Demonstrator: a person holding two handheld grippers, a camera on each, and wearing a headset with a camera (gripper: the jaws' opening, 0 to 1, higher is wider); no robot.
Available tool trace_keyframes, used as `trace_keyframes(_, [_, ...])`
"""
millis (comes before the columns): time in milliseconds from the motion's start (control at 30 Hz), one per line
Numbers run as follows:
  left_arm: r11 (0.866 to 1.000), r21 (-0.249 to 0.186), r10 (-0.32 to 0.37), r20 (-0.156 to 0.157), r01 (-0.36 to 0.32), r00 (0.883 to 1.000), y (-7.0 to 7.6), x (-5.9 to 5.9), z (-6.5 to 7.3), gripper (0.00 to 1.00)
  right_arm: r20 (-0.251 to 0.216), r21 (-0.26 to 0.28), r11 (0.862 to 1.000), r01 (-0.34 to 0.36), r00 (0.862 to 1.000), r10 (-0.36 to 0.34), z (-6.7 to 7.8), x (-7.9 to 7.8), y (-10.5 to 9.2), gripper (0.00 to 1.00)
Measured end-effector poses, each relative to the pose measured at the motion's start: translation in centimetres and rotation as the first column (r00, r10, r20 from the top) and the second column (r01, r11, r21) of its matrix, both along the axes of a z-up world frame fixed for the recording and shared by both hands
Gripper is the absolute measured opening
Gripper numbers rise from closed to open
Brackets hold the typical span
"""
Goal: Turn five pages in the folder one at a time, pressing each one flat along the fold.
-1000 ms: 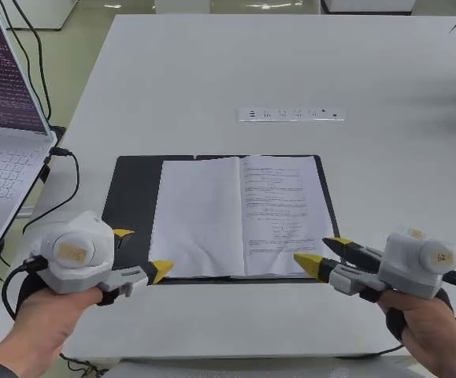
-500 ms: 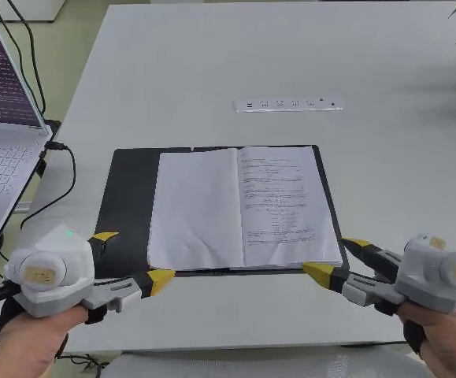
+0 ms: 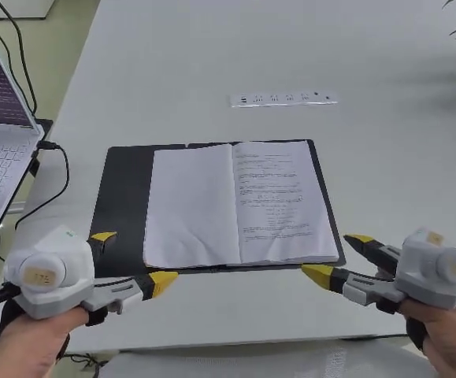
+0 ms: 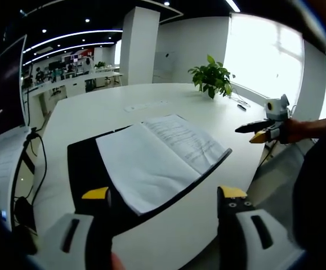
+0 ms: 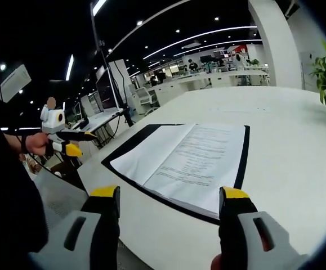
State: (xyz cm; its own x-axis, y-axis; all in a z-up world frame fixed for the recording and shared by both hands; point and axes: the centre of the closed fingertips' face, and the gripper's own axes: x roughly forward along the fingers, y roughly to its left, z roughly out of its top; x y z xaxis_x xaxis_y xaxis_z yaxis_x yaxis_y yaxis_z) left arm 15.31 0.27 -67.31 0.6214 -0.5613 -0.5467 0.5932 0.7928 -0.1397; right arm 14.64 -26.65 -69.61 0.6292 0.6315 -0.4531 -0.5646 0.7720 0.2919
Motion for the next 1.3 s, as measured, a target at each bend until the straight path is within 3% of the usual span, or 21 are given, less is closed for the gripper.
trace_keyframes(333, [0.999, 0.004, -0.044, -0.013, 0.044, 0.999, -1.7, 0.4, -0.3, 0.76, 0.007, -0.041, 0.999, -0.001, 1.0, 0.002, -0.1, 0.1, -0.8, 0.72])
trace_keyframes(900, [0.988, -0.018, -0.157, -0.027, 0.156, 0.987, -7.9, 2.4, -0.9, 0.75, -0.008, -0.036, 0.998, 0.053, 0.999, -0.053, -0.3, -0.6, -2.5, 0.72])
trace_keyframes(1000, [0.987, -0.041, -0.156, -0.033, 0.154, 0.987, -9.0, 3.0, -1.0, 0.74, -0.018, -0.035, 0.997, 0.067, 0.998, -0.068, -0.5, -0.7, -2.8, 0.74])
trace_keyframes(1100, [0.985, -0.067, -0.16, -0.036, 0.157, 0.987, -10.9, 3.7, -1.1, 0.73, -0.024, -0.048, 0.997, 0.064, 0.998, -0.065, -0.8, -0.9, -2.9, 0.74])
trace_keyframes(1300, [0.97, -0.046, -0.239, -0.025, 0.237, 0.971, -15.3, 4.9, -1.4, 0.72, -0.023, -0.036, 0.997, 0.073, 0.997, -0.074, -0.6, -0.9, -3.1, 0.74])
